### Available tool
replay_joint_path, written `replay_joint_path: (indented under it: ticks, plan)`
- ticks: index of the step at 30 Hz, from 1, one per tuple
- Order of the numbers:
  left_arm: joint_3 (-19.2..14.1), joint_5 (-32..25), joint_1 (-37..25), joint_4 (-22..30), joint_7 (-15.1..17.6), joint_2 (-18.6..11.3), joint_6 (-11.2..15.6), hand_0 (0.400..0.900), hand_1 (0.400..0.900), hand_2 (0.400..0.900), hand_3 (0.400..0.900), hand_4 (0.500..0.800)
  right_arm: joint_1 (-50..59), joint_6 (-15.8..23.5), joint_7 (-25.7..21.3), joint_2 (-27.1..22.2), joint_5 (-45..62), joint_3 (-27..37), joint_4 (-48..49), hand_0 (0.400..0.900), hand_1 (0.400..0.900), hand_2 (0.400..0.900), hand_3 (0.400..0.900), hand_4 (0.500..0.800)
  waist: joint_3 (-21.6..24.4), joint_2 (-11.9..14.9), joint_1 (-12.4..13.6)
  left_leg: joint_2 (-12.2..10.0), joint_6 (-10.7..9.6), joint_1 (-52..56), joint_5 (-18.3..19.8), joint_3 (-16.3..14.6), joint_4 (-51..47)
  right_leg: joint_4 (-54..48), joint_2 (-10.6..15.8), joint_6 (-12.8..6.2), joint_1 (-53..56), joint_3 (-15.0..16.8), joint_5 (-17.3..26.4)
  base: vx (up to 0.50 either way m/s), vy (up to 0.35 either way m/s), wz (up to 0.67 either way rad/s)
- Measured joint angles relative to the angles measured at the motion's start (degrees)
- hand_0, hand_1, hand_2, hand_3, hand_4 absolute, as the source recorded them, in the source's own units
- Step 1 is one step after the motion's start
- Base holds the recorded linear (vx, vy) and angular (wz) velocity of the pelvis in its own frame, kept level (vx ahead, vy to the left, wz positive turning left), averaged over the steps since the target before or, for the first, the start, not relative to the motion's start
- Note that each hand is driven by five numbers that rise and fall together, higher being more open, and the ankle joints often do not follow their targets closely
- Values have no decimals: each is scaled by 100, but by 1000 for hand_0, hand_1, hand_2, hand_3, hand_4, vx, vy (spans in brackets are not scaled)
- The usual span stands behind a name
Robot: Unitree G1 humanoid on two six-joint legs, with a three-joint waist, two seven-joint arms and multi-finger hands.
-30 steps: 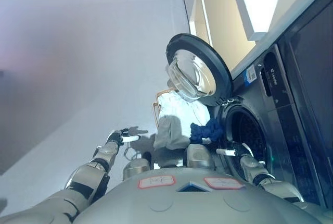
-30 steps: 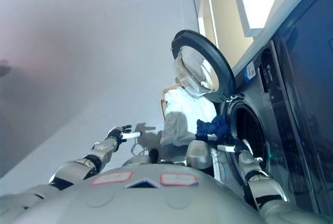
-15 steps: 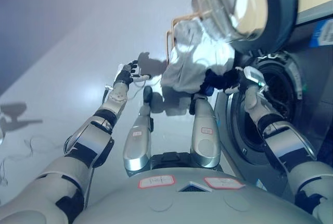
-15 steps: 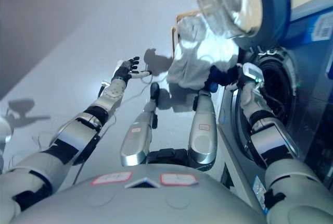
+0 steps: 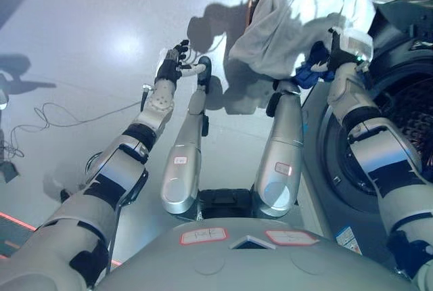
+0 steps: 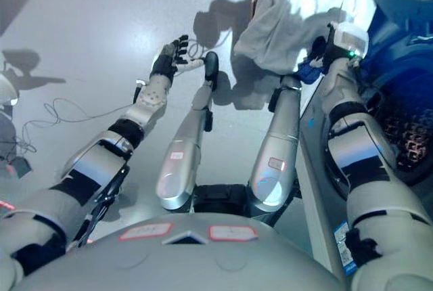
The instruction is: Put the clothes in the basket into the washing machine.
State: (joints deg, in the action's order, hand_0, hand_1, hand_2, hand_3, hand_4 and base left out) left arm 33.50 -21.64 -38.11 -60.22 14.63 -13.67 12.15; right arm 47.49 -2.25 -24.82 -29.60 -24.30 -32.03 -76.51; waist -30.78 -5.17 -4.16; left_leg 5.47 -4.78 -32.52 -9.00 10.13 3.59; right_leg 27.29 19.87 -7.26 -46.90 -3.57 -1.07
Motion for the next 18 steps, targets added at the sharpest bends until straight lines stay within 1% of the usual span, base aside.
replay_joint_path:
  ticks: [1,5,7,13,18]
  plan:
    - [59,-73,-24,51,8,-1,31,900,900,900,900,800,39,-35,2,-31,-57,-78,-13,900,900,900,900,800,-2,-4,-4,25,1,-11,-13,0,15,27,34,-14,-24,-3,-10,-28,4,6]
    - [49,-98,-177,100,-1,-2,58,900,900,900,900,800,180,-99,154,-203,-300,-261,-68,900,900,900,900,800,-2,-4,-1,84,20,-117,-36,-39,28,93,67,-24,-168,85,-17,-16,-1,6]
    - [50,-97,-210,94,-24,-1,54,900,900,900,900,800,252,-113,277,-282,-414,-270,-90,900,900,900,900,800,-2,-4,-2,98,14,-156,-46,-43,35,142,81,-24,-237,109,-18,0,0,0]
    - [46,-99,-301,88,-45,-9,40,900,900,900,900,800,260,-142,422,-461,-512,-273,-90,900,900,900,900,800,-1,-5,-81,149,10,-440,-52,-60,125,249,122,-19,-539,162,-14,5,5,-1]
    - [45,-96,-381,81,-44,-5,32,900,900,900,900,800,99,-141,550,-481,-511,-270,-96,900,900,900,900,800,-1,-5,-77,174,24,-535,-50,-100,201,261,143,-19,-609,182,-13,0,0,0]
